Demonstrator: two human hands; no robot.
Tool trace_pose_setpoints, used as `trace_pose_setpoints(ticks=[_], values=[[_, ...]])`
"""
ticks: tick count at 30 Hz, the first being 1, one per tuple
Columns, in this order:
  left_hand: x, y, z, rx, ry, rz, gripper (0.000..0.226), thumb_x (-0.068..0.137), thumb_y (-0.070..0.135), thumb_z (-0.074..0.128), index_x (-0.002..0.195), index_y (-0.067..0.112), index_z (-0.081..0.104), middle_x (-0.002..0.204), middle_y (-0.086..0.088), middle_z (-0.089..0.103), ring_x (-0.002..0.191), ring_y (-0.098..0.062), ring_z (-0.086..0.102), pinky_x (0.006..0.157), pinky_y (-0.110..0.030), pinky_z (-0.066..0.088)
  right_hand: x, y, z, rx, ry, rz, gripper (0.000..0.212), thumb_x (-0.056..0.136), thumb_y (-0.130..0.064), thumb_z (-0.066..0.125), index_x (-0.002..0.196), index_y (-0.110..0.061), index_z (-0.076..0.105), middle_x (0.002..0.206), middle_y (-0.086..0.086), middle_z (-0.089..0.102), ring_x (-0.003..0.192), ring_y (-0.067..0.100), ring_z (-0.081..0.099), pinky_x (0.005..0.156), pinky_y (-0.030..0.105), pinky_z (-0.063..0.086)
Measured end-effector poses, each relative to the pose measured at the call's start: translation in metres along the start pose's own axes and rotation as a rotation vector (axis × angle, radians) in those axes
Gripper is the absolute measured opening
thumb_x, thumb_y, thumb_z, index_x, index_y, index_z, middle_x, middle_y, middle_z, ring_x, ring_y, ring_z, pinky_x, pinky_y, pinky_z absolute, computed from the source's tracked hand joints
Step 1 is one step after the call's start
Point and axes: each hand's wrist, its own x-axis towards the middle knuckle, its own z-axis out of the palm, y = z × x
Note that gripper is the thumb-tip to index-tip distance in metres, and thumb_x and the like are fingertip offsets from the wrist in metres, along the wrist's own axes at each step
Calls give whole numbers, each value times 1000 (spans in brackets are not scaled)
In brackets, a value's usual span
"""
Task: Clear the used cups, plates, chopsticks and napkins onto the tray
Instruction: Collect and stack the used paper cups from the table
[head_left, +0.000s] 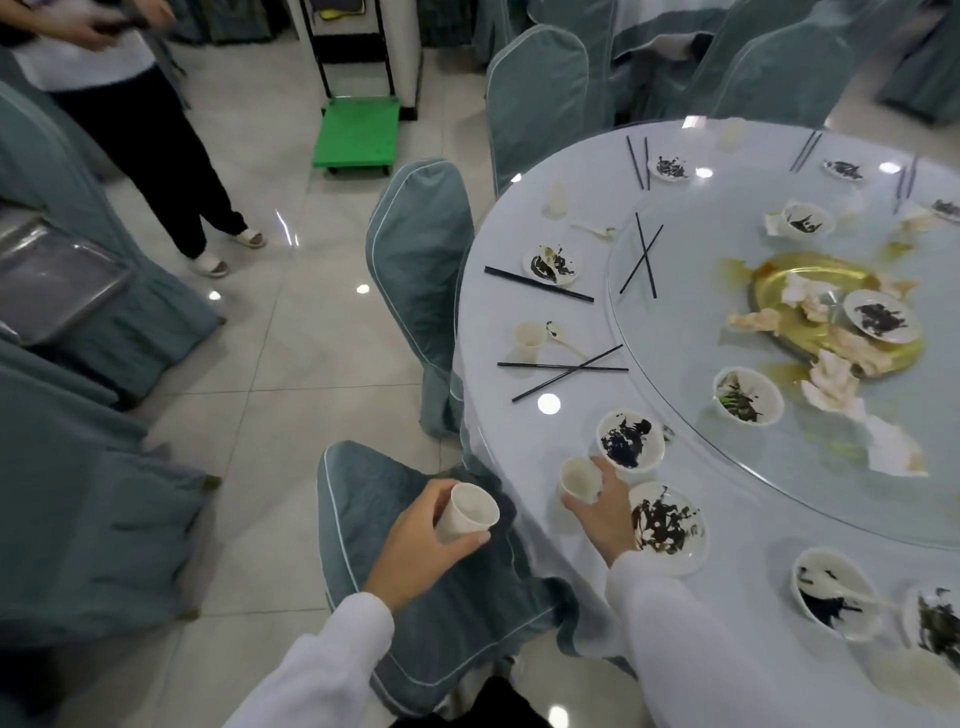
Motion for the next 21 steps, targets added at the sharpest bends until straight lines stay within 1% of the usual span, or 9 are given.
trace_pose_setpoints(ticks=[3,5,8,10,12,14,17,20,21], values=[[7,-2,-7,4,-19,-5,62,75,59,86,124,54,50,124,31,64,116,7,59,88,-16,52,0,1,4,-29,29,-15,66,82,-14,89,138,-11,55,129,13,62,121,35,59,109,55,48],[13,-2,-14,2,-25,1,62,74,60,85,124,55,50,124,31,64,116,3,61,89,-17,53,-2,-1,9,12,79,13,63,82,-21,90,135,-13,56,126,9,64,117,31,61,107,53,50],[26,-3,-27,-4,-25,0,63,72,61,85,125,49,53,125,26,64,117,-4,62,97,-28,56,-6,-10,15,144,121,76,63,81,-36,91,131,-18,58,124,2,67,114,25,64,102,45,54],[35,-4,-39,4,-22,9,63,72,62,85,124,48,53,125,25,63,117,-3,61,98,-30,56,-10,-19,21,293,98,112,65,80,-43,90,133,-19,60,126,0,69,116,21,66,102,45,55],[44,-5,-52,15,-23,36,63,72,63,85,124,49,53,125,26,62,116,0,59,95,-27,54,-17,-29,29,440,66,132,66,78,-48,88,132,-19,63,126,0,72,115,20,69,99,44,59],[56,-6,-68,34,-53,89,63,71,66,84,124,51,52,124,30,59,115,6,55,91,-21,51,-26,-44,44,532,74,116,65,76,-54,84,130,-21,66,123,1,75,113,22,72,94,40,62],[72,-9,-93,70,-116,161,65,71,66,83,125,53,51,123,35,53,115,10,51,90,-18,47,-45,-70,71,658,136,97,53,84,-53,78,127,-21,70,121,5,76,109,26,74,86,35,62],[81,-18,-118,88,-179,200,64,70,63,86,123,51,52,119,35,54,112,4,54,90,-23,51,-66,-96,105,804,201,114,45,87,-50,74,121,-21,73,120,11,76,103,28,73,82,36,61],[83,-21,-129,84,-192,213,64,69,63,86,123,52,52,118,36,54,112,3,55,88,-22,51,-71,-106,117,839,217,114,42,85,-50,74,117,-23,76,120,12,76,102,28,74,81,38,61]])
